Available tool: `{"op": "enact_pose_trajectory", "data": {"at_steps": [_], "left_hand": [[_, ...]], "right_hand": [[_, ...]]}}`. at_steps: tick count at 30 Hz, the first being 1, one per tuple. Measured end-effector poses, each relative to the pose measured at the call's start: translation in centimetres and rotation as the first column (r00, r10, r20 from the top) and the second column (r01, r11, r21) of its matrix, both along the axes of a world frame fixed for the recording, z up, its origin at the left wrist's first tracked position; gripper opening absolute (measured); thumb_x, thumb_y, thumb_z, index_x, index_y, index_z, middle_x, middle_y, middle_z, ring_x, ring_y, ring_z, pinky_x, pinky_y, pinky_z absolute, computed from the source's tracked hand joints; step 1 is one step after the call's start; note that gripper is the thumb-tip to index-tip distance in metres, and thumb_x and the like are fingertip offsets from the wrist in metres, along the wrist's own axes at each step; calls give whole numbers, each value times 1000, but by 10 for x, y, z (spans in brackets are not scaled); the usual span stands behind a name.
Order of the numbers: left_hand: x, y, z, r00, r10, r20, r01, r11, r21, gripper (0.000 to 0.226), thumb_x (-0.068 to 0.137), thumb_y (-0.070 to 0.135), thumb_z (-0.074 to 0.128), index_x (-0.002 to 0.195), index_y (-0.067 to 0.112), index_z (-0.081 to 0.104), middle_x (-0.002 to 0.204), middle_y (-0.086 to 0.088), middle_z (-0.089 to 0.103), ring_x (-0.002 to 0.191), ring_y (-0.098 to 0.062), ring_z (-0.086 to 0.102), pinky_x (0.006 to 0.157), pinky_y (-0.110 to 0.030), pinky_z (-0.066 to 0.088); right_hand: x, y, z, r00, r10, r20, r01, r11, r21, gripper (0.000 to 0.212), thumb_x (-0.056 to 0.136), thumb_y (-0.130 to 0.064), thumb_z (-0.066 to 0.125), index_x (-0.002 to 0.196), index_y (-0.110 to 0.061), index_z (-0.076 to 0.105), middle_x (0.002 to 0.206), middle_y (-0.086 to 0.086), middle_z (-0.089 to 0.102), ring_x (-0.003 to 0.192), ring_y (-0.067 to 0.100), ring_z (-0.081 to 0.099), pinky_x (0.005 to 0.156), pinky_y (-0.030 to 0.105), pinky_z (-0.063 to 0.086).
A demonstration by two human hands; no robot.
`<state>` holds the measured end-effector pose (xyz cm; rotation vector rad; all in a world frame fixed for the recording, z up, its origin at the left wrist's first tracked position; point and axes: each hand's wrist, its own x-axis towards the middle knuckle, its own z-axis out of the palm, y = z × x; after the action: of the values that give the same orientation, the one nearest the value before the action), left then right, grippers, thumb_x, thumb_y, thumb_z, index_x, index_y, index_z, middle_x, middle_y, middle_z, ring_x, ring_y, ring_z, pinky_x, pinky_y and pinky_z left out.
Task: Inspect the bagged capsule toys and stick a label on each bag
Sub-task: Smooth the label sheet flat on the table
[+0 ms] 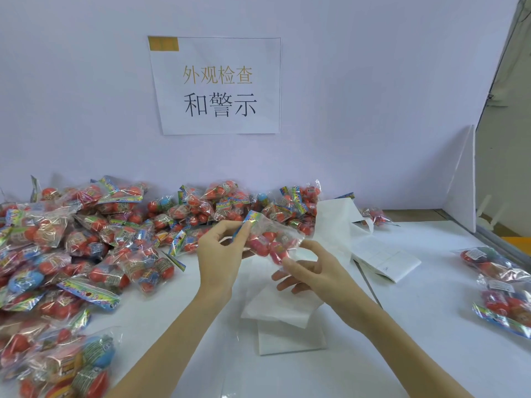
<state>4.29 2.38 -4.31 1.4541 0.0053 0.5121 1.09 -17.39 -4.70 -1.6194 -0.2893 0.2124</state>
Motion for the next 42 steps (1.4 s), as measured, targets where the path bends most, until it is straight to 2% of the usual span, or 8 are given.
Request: {"op": "enact_pose_trajectory", "data": {"at_steps": [4, 12, 19, 22, 24, 30, 34, 42], "left_hand": [[-2, -5, 0, 999, -24, 42, 22, 998, 51, 15, 96, 19, 75, 85, 29, 78, 76, -6, 70, 69, -16, 66, 62, -27, 61], [-2, -1, 4, 997, -73, 38, 72, 997, 35, 9, 100, 19, 70, 102, 25, 77, 72, 5, 69, 60, -14, 65, 56, -32, 59], [4, 23, 13, 763, -645, 33, 646, 761, -53, 67, 87, -15, 39, 137, 18, 68, 123, -13, 71, 109, -31, 65, 91, -30, 56], [2, 29, 12, 881, -472, 42, 399, 787, 470, 48, 96, -3, 67, 126, 33, 75, 127, 4, 69, 121, -17, 64, 101, -21, 48], [1, 25, 9, 937, -325, 127, 193, 786, 587, 26, 89, 18, 82, 111, 33, 81, 120, 9, 63, 120, -16, 58, 105, -20, 42], [-1, 23, 14, 958, -268, 99, 194, 865, 463, 19, 96, 25, 74, 80, 34, 75, 96, 16, 70, 92, 0, 65, 83, -8, 43], [-5, 15, 15, 961, -277, 25, 251, 904, 345, 24, 99, 22, 71, 76, 26, 75, 69, 5, 68, 55, -9, 61, 56, -12, 45], [2, 16, 13, 980, -198, -13, 195, 950, 245, 22, 97, 23, 73, 76, 24, 78, 62, 4, 65, 51, -12, 61, 55, -18, 50]], "right_hand": [[2, -2, -3, 998, -65, 23, 64, 997, 48, 41, 97, -19, 73, 129, -29, 49, 92, 13, 79, 83, 25, 76, 76, 27, 58], [3, -6, -1, 997, -53, 48, 53, 999, 5, 50, 96, -17, 74, 137, -25, 45, 87, 10, 78, 80, 23, 73, 78, 32, 57], [1, -17, 16, 988, 88, -128, -46, 953, 300, 37, 94, -9, 73, 127, -6, 55, 80, 9, 60, 69, 18, 53, 67, 26, 51], [0, -19, 18, 956, 174, -236, -65, 910, 411, 50, 91, -2, 69, 133, -14, 45, 72, 7, 49, 61, 18, 41, 57, 26, 44], [0, -19, 17, 940, 177, -291, -37, 903, 429, 57, 92, -1, 61, 145, -16, 44, 68, 8, 47, 58, 21, 40, 55, 29, 43], [-1, -13, 19, 955, 109, -276, -26, 957, 288, 61, 92, -65, 60, 121, -12, 63, 73, 15, 59, 57, 25, 51, 56, 30, 50], [-1, -11, 8, 992, 5, -129, 11, 993, 121, 48, 86, -57, 68, 88, -9, 62, 69, 15, 65, 53, 21, 54, 53, 25, 49], [-3, -8, 8, 993, 26, -118, -18, 997, 73, 43, 99, -48, 61, 82, -9, 66, 73, 20, 69, 55, 22, 58, 57, 26, 52]]}}
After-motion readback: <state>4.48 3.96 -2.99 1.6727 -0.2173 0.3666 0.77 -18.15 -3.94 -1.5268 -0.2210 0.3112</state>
